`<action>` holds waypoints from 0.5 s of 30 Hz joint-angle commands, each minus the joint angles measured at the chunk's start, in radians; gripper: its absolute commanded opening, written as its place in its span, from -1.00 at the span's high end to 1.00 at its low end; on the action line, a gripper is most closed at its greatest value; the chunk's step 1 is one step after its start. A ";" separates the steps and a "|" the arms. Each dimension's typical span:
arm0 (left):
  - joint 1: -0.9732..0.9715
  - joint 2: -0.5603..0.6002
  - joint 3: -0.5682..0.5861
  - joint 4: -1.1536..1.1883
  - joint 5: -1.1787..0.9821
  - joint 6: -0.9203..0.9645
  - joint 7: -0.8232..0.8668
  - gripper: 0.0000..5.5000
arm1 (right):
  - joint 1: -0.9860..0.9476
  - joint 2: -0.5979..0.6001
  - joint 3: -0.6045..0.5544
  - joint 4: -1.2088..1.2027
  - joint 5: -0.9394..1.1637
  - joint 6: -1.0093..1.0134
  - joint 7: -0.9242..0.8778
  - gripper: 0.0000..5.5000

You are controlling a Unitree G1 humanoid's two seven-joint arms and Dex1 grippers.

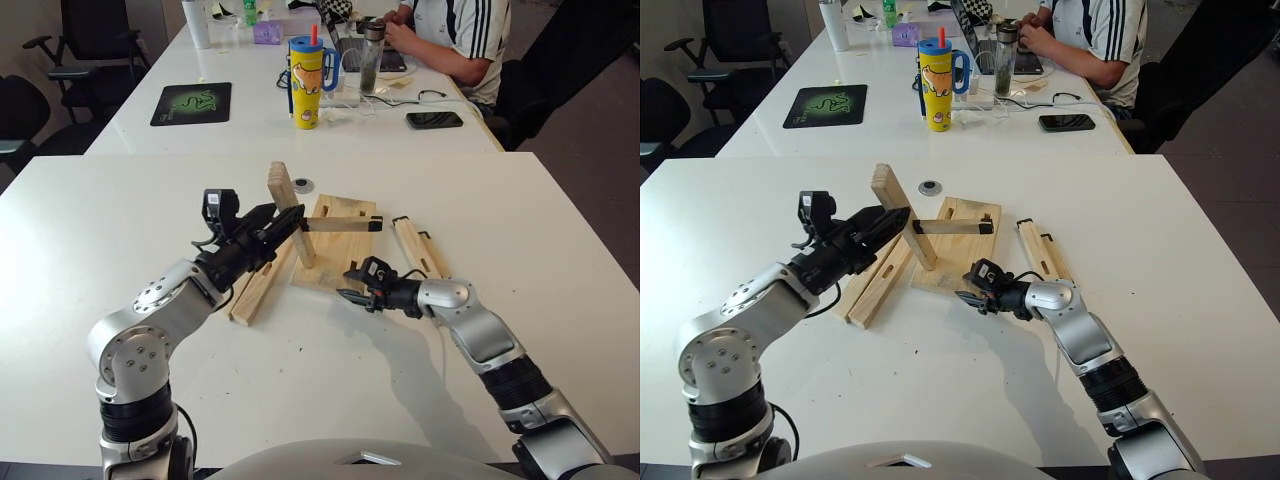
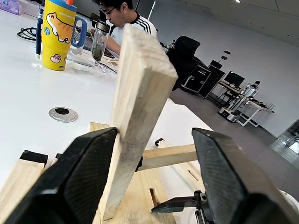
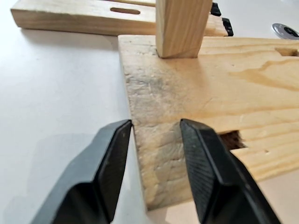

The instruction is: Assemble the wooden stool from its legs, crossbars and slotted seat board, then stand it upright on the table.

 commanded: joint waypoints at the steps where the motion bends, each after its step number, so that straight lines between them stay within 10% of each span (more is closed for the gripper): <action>1: -0.044 -0.032 -0.040 0.062 0.131 -0.038 0.102 -0.08 | 0.029 0.009 0.031 0.031 -0.021 0.041 -0.002 0.30; 15: -0.143 -0.096 -0.069 0.090 0.256 -0.078 0.132 0.51 | 0.015 0.039 0.036 0.045 -0.033 0.066 -0.033 0.30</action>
